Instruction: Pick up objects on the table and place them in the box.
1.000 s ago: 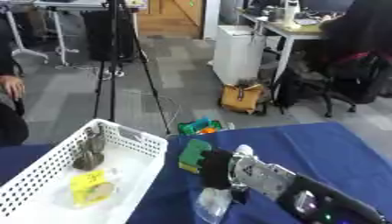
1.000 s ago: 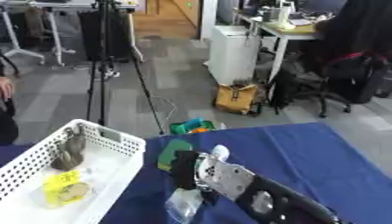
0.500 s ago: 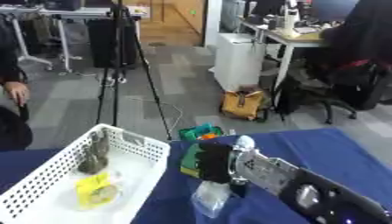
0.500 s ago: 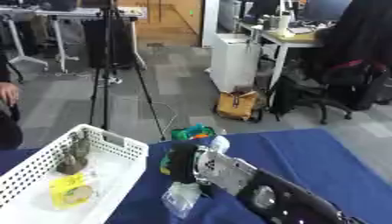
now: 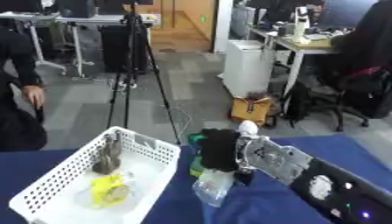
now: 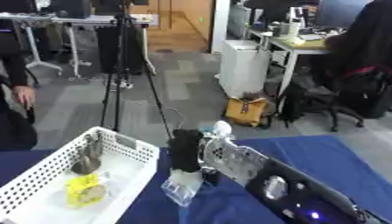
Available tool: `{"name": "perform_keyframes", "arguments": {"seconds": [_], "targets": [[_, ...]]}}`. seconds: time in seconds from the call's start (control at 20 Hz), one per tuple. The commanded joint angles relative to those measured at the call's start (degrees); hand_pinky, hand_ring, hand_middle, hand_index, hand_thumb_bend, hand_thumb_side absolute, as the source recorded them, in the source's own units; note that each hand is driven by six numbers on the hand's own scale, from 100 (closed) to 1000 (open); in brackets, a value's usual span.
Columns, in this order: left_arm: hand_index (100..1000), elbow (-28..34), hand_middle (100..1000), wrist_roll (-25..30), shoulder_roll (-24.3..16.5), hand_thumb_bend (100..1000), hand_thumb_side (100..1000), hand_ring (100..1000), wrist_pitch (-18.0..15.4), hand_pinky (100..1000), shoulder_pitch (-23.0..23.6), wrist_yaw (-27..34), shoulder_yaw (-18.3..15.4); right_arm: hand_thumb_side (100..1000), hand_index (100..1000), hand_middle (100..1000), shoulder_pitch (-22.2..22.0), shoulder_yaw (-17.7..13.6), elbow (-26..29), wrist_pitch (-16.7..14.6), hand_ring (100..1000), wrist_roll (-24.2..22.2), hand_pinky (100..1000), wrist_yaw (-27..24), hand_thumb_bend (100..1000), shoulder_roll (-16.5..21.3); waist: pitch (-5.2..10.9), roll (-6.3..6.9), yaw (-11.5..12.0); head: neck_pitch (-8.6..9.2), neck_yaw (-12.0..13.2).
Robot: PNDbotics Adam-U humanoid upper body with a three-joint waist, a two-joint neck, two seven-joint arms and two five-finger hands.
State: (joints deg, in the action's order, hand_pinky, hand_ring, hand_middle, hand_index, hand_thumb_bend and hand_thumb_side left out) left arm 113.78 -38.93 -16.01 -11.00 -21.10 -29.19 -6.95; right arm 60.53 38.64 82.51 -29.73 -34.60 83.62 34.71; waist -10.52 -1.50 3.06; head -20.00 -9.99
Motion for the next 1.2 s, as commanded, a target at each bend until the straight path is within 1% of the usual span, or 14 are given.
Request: {"name": "perform_keyframes", "arguments": {"seconds": [0.05,0.4,0.55,0.65,0.75,0.85,1.05,1.2], "targets": [[783,0.8,833,0.1,-0.7,100,997,765,0.0,751,-0.4,0.1,-0.3,358,539,555,1.7,-1.5,1.3,-16.9,899,-17.4,898,-0.1,100,1.1,1.25,0.16,0.1,0.55,0.4],[783,0.8,833,0.2,-0.5,100,997,765,-0.1,752,-0.6,0.2,-0.2,333,528,543,3.9,-2.8,1.7,-15.5,893,-17.4,890,-0.9,100,0.3,1.31,0.18,0.7,0.46,0.6],[784,0.8,834,0.2,-0.4,100,997,765,-0.1,752,-0.6,0.2,-0.1,301,513,528,4.9,-3.7,1.6,-14.4,884,-17.4,882,-1.5,100,-0.3,1.23,0.24,1.1,0.45,0.5],[784,0.8,834,0.3,-0.4,100,997,765,-0.1,752,-0.8,0.3,-0.1,295,507,522,5.7,-4.5,1.4,-13.4,881,-17.4,881,-2.2,100,-0.8,1.11,0.23,1.6,0.02,0.7],[784,0.8,834,0.3,-0.3,100,997,765,-0.1,752,-1.1,0.4,0.0,291,501,516,6.2,-5.0,0.9,-12.4,878,-17.4,879,-2.8,100,-1.2,0.96,0.13,2.1,-0.86,1.5],[784,0.8,835,0.4,-0.3,100,997,765,-0.2,752,-1.3,0.4,0.1,288,496,511,6.6,-5.4,0.5,-11.7,875,-17.4,878,-3.1,100,-1.5,0.78,0.02,2.7,-1.20,1.6],[785,0.8,835,0.5,-0.2,100,997,765,-0.2,752,-1.5,0.5,0.1,284,492,508,7.1,-5.8,-0.4,-10.9,873,-17.4,877,-3.4,100,-2.2,0.52,-0.10,3.5,-0.66,0.7],[785,0.8,835,0.6,-0.2,100,997,765,-0.3,753,-1.7,0.6,0.2,267,489,504,8.0,-6.2,-0.6,-10.2,868,-17.4,874,-2.7,100,-2.8,0.29,-0.20,4.5,0.38,-1.1]]}}
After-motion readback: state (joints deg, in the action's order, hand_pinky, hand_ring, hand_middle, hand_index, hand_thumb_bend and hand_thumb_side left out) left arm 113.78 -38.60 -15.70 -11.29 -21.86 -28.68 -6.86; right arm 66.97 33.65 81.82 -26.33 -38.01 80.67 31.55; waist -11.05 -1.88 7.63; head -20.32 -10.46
